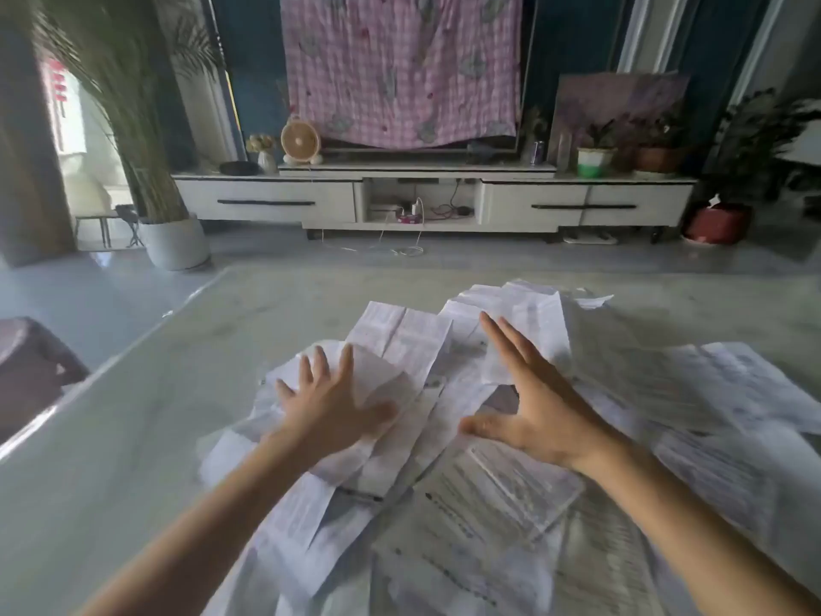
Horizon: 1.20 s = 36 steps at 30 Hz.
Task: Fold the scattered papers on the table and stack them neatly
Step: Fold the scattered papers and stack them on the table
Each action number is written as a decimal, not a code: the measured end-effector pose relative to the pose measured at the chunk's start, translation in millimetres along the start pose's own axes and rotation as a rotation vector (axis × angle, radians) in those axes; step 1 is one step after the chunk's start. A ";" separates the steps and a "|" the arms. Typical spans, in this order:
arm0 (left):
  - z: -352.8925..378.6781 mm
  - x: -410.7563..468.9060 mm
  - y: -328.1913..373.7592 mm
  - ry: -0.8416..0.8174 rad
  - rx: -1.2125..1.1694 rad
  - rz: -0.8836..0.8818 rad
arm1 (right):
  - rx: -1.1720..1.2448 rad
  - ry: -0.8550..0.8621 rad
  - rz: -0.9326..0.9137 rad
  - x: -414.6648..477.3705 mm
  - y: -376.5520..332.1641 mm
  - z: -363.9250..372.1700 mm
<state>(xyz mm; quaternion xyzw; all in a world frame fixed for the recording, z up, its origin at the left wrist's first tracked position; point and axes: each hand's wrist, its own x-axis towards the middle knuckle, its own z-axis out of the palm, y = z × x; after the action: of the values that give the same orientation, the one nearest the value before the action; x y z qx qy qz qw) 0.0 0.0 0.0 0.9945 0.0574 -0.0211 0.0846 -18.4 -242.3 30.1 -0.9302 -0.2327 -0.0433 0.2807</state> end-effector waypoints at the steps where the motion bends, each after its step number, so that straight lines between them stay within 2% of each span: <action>1: -1.4 -2.8 -2.1 -0.044 -0.007 -0.024 | 0.073 0.010 0.003 -7.0 -8.9 -1.6; 3: 1.2 -10.5 -8.8 -0.043 -0.016 0.019 | 0.152 -0.003 0.037 -21.2 -21.1 -3.4; 7: -2.2 -31.6 -12.4 0.128 -0.087 0.224 | 0.207 -0.018 0.042 -48.8 -33.3 7.2; 9: -11.4 -45.2 -14.3 0.225 -0.036 0.236 | 0.238 0.007 0.051 -64.1 -38.1 10.5; 11: -20.3 -59.4 -16.8 0.390 -0.053 0.217 | 0.252 0.012 0.036 -75.7 -45.9 12.6; 14: -45.5 -92.7 -17.8 0.685 -0.400 0.221 | 0.289 0.036 0.027 -82.6 -66.9 9.9; 16: -69.0 -113.1 -16.7 0.769 -0.632 0.258 | 0.338 0.105 0.025 -81.5 -80.8 5.5; 17: -81.9 -123.1 -16.2 0.737 -0.696 0.286 | 0.370 0.154 0.012 -80.8 -88.2 1.8; 20: -113.1 -145.9 -15.4 0.478 -0.855 0.393 | 0.454 0.314 -0.036 -80.0 -110.5 -14.9; 22: -124.8 -157.4 -13.9 0.306 -0.979 0.448 | 0.555 0.302 -0.022 -78.3 -121.1 -29.2; 23: -127.1 -162.2 -12.8 0.245 -1.026 0.457 | 0.604 0.227 0.004 -75.7 -123.0 -34.7; 26: -118.2 -165.0 -13.0 0.145 -1.120 0.428 | 0.876 -0.178 0.108 -70.7 -120.8 -39.0; 28: -105.5 -159.5 -11.7 0.130 -1.155 0.382 | 1.012 -0.301 0.153 -69.4 -114.5 -28.0; 30: -93.4 -150.8 -7.4 0.121 -1.335 0.298 | 1.030 -0.240 0.204 -68.7 -109.2 -15.9; 32: -84.9 -144.7 -1.7 -0.027 -1.627 0.197 | 1.066 -0.094 0.261 -63.3 -101.3 -6.4; 33: -80.6 -144.8 1.1 -0.111 -1.693 0.182 | 1.097 -0.033 0.281 -61.1 -99.4 -3.7; 36: -57.6 -147.4 13.6 -0.181 -1.580 0.185 | 1.119 0.054 0.273 -55.9 -93.5 -0.2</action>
<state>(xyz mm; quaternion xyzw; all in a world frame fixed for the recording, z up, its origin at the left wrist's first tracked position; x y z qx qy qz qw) -142.9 -19.8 66.6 0.6355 -0.0344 -0.0477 0.7699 -110.7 -196.6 65.5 -0.6601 -0.0907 0.0993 0.7391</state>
